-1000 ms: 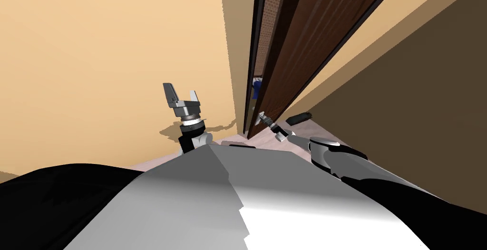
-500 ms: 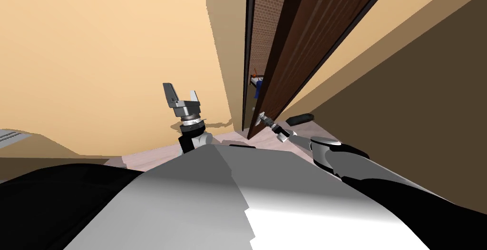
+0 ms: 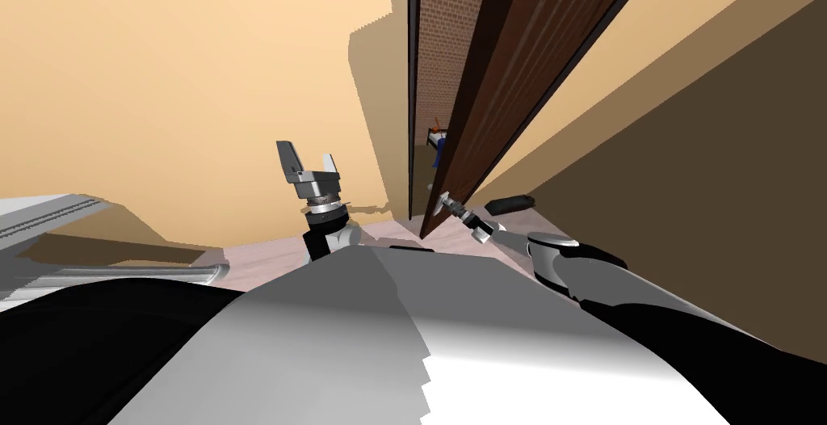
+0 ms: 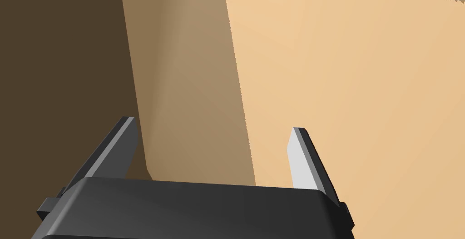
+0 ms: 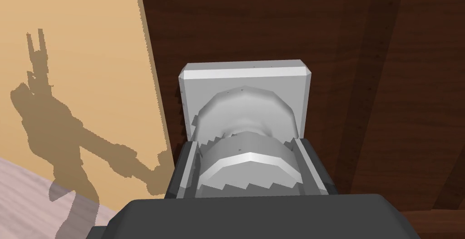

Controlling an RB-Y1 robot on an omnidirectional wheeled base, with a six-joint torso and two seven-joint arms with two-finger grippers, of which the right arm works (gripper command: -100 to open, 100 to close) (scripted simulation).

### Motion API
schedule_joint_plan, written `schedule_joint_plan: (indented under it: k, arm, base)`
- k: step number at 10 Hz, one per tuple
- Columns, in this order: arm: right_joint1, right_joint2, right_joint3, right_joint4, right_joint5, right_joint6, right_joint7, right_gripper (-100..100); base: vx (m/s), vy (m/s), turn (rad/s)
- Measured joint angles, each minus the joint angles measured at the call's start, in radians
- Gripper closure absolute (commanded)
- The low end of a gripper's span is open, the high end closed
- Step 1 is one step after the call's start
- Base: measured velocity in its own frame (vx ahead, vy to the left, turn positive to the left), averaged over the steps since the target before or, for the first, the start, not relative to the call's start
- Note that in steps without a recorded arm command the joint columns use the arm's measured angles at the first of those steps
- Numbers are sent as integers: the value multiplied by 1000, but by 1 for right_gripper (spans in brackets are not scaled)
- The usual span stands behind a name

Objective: Pull the door open

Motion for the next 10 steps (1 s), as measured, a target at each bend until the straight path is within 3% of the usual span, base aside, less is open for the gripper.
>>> schedule_joint_plan:
  k: [7,8,10]
  arm:
    - [-31,6,79,72,15,-92,-62,100]
    - [-34,10,91,83,18,-106,-71,100]
    - [-35,12,103,91,19,-115,-77,100]
  base:
    - [-151,-220,140]
    - [-57,-97,32]
    - [-120,-181,101]
